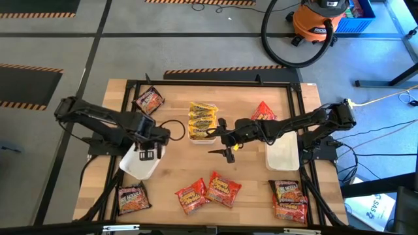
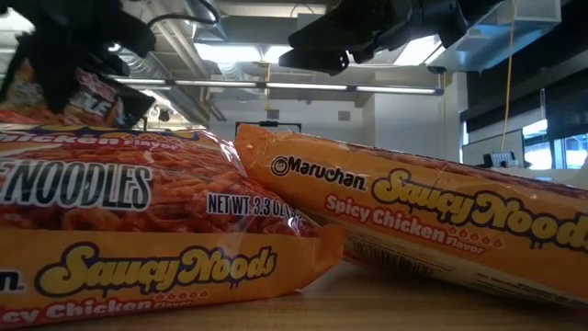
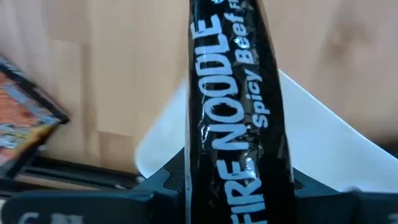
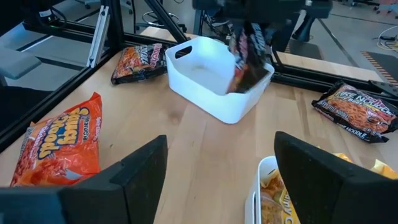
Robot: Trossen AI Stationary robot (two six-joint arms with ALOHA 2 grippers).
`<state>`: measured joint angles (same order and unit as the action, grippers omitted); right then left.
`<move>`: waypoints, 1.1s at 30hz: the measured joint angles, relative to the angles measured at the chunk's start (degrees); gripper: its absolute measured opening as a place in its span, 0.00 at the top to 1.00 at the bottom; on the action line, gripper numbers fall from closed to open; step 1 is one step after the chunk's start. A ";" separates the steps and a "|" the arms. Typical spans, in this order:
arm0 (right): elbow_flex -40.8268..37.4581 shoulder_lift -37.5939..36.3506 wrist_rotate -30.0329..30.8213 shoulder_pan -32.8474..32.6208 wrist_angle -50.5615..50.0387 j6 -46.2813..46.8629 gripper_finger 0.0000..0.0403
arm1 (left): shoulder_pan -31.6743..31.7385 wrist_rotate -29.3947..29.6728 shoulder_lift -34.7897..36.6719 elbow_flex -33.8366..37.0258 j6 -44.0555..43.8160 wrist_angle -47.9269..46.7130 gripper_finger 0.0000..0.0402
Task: Sort Maruchan noodles
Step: Put the middle top black noodle pack into the left white bin
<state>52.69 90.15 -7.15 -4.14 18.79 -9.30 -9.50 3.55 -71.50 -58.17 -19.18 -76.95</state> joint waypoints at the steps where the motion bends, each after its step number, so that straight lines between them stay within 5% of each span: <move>1: 0.00 0.00 -0.01 0.00 0.00 0.00 0.33 | 0.53 0.98 0.05 0.54 -0.28 0.82 0.74; 14: -0.02 0.02 0.00 0.02 -0.31 0.00 0.33 | 8.88 5.03 0.04 9.84 -10.64 -0.37 0.73; 24: -0.02 0.04 0.00 0.02 -0.47 0.00 0.33 | 5.86 7.53 1.47 4.59 -1.98 0.46 0.72; 33: -0.06 0.53 0.01 0.02 -0.90 0.00 0.33 | 1.55 12.11 11.36 7.32 3.26 4.60 0.72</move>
<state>52.63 90.68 -7.14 -4.12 17.89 -9.30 -7.95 15.65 -60.15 -50.86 -15.92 -72.35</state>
